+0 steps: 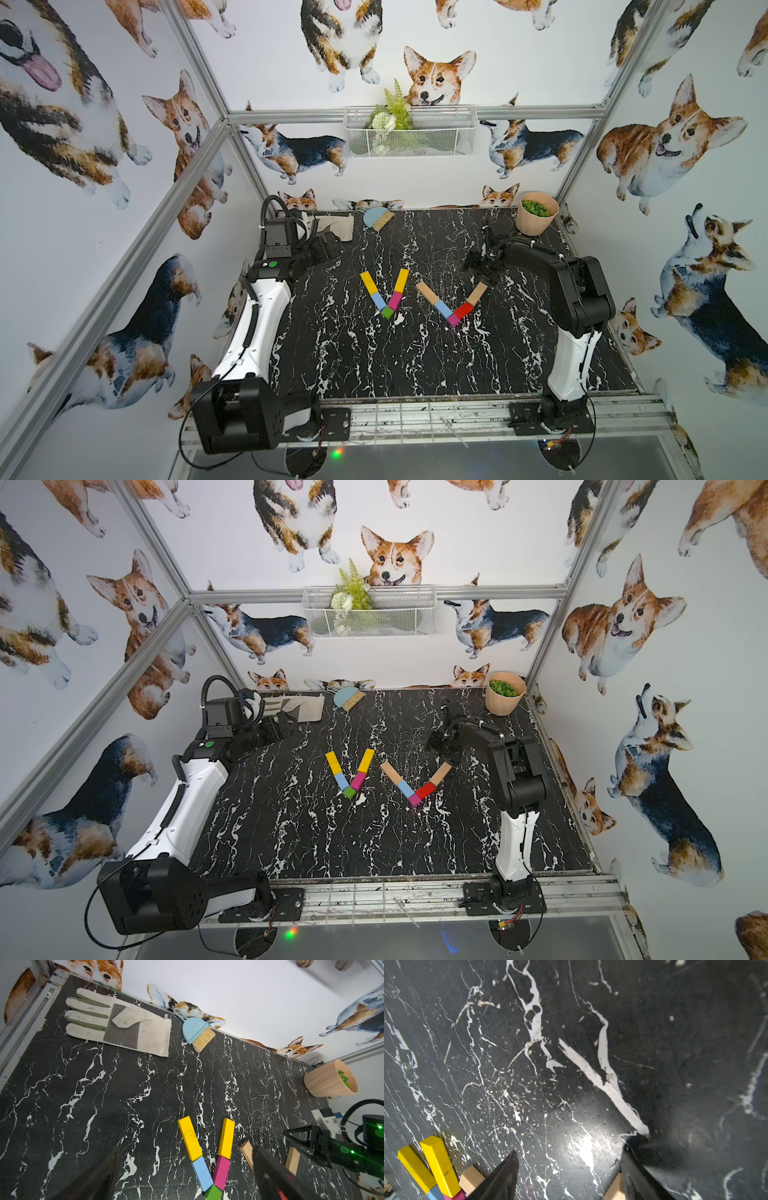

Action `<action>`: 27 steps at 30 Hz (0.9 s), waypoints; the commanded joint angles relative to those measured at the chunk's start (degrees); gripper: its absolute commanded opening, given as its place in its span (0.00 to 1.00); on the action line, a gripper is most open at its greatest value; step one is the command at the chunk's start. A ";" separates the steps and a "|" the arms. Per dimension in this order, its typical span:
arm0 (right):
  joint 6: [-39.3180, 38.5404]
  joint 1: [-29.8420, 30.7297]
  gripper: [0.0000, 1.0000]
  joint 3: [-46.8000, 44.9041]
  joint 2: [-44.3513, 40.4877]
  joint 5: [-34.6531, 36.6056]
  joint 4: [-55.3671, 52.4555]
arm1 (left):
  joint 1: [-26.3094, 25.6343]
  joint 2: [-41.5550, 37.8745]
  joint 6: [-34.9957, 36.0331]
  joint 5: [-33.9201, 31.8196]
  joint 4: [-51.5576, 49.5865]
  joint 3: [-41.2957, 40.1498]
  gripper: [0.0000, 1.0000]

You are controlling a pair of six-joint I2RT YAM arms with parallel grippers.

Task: Assemble the letter v with building blocks
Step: Assemble the building block at the center of the board.

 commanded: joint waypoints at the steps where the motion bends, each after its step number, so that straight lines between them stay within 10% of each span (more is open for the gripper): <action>1: 0.22 0.15 0.79 -0.50 -0.30 0.71 -1.81 | 0.19 -0.11 0.28 0.16 0.63 0.30 1.00; 27: -2.91 0.08 0.92 -4.96 -16.09 9.11 -0.90 | 0.24 -0.30 0.30 -0.32 0.70 0.21 1.00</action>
